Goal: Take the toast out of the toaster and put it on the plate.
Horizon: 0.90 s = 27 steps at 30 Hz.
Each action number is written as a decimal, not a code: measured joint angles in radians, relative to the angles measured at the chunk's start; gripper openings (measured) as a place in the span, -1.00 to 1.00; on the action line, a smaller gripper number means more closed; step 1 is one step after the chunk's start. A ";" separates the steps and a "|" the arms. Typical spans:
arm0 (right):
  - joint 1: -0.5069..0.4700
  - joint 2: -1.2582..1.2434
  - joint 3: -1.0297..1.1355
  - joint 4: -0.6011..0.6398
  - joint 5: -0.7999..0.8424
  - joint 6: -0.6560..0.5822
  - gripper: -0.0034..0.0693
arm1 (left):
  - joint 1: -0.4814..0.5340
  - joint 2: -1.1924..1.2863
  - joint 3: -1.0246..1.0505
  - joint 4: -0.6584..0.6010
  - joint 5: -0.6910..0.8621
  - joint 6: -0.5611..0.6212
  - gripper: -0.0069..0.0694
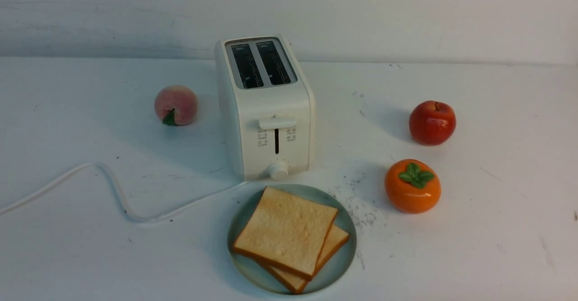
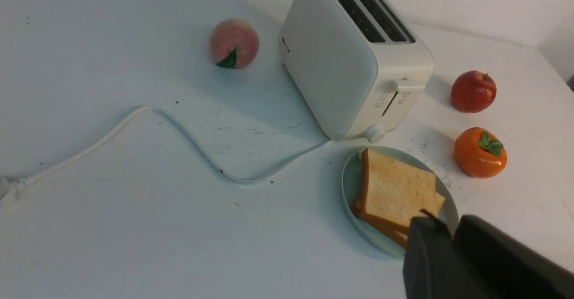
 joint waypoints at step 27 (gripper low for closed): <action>0.000 0.000 -0.003 0.004 0.016 -0.016 -0.39 | 0.000 -0.165 0.411 -0.156 -0.532 0.043 -0.86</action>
